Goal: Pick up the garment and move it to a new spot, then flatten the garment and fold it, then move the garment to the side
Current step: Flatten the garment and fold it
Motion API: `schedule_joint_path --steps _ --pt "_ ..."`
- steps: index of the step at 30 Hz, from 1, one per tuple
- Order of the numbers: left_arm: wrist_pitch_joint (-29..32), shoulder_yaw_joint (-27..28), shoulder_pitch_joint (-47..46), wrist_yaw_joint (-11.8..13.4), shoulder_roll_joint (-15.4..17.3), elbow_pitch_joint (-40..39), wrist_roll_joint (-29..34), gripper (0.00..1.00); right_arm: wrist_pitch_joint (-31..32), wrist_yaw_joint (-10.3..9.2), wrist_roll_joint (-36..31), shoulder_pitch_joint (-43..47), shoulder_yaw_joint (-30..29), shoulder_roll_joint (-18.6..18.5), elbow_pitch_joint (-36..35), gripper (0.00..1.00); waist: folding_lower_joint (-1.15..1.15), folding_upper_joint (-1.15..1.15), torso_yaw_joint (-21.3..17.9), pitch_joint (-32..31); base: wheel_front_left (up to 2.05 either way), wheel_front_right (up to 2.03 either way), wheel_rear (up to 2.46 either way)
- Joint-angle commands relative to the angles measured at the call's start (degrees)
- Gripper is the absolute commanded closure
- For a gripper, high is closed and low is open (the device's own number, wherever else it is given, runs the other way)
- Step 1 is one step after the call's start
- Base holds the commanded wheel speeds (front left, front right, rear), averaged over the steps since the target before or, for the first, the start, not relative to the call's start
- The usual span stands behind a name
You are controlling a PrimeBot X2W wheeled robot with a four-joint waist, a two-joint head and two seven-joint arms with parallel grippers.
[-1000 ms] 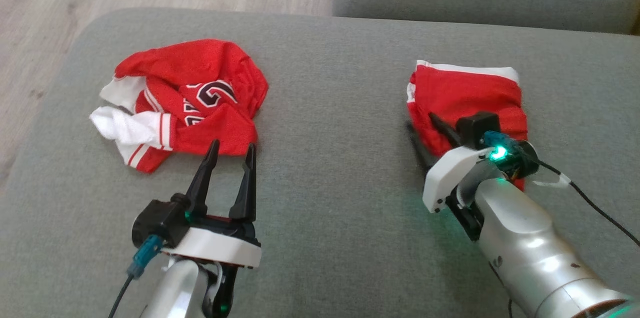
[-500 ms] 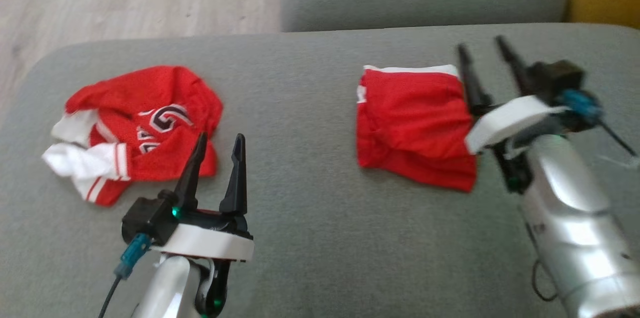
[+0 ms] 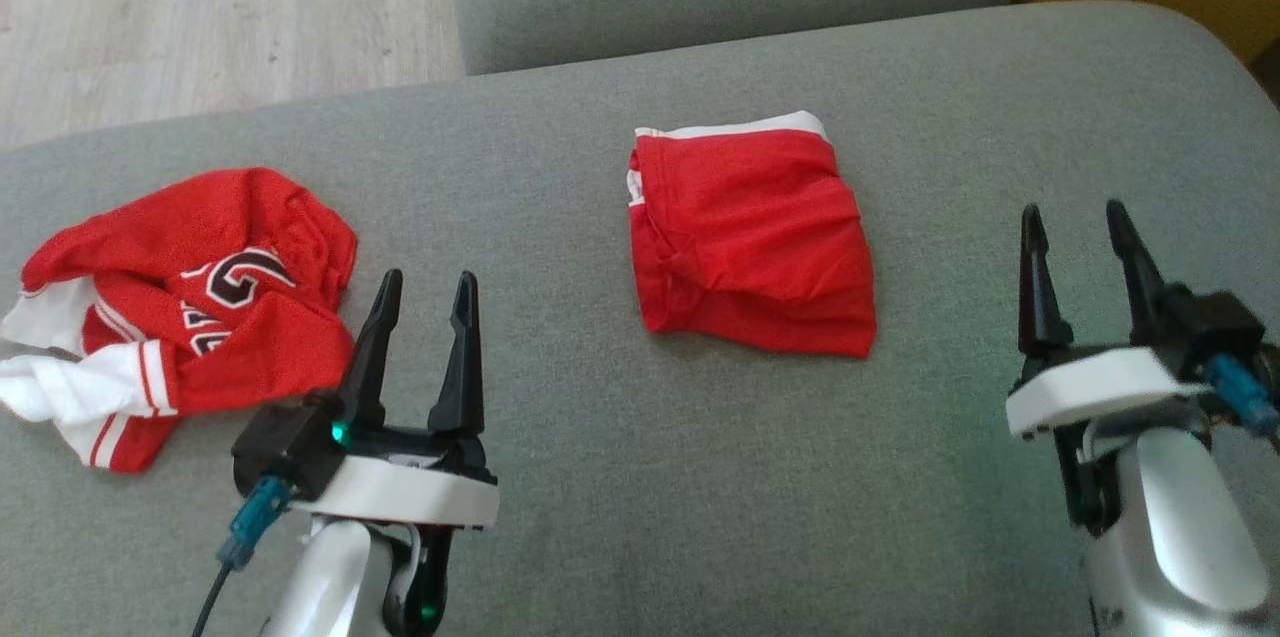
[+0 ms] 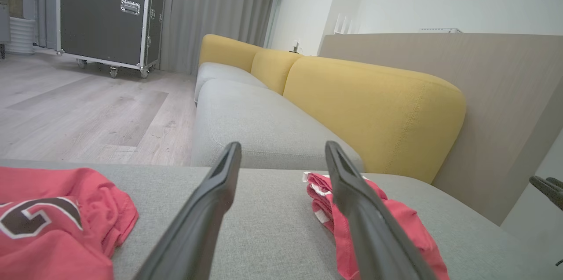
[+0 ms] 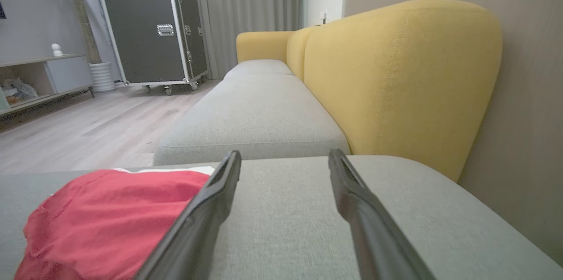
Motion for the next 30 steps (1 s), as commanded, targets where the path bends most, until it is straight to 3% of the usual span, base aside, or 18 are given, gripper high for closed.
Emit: schedule_joint_path --steps 1,9,10,11,18,25,30 --pt "-0.3 1.98 -1.25 -0.25 0.39 -1.96 0.65 0.0 -0.61 -0.04 -0.29 -0.24 1.18 0.72 -2.9 0.0 0.0 0.0 -0.41 0.5 0.0 0.0 0.0" --pt "-0.3 1.1 -2.12 -0.31 0.39 -1.98 0.62 0.0 -0.61 -0.04 2.75 0.64 2.69 0.79 -5.81 0.0 0.0 0.0 1.11 2.63 0.0 0.0 0.0" --pt "-0.3 0.98 -2.36 -0.31 0.39 -2.03 0.64 0.0 -0.61 -0.04 2.77 0.26 2.87 0.79 -5.83 0.65 0.0 0.0 1.58 3.18 0.0 0.0 0.0" --pt "-0.3 0.78 -2.64 -0.32 0.39 -2.11 0.67 0.0 -0.61 -0.04 2.7 -0.26 3.0 0.8 -5.81 1.0 0.0 0.0 2.11 3.77 0.0 0.0 0.0" --pt "-0.3 -1.54 -5.48 -0.34 0.39 -2.12 0.48 0.0 -0.61 -0.04 1.89 -7.55 3.76 0.8 -1.89 1.0 0.0 0.0 7.52 8.82 0.0 0.0 0.0" --pt "-0.3 -3.57 -7.24 -0.34 0.39 -2.14 -0.4 0.0 0.66 -0.04 -1.07 -15.47 2.72 0.8 8.96 1.0 0.0 0.0 12.39 11.77 0.0 0.0 0.0" --pt "-0.3 -4.42 -8.14 -0.34 0.39 -2.17 -1.22 0.0 2.63 -0.04 -4.31 -20.5 0.23 0.67 20.59 1.0 0.0 0.0 15.48 12.85 0.0 0.0 0.0"
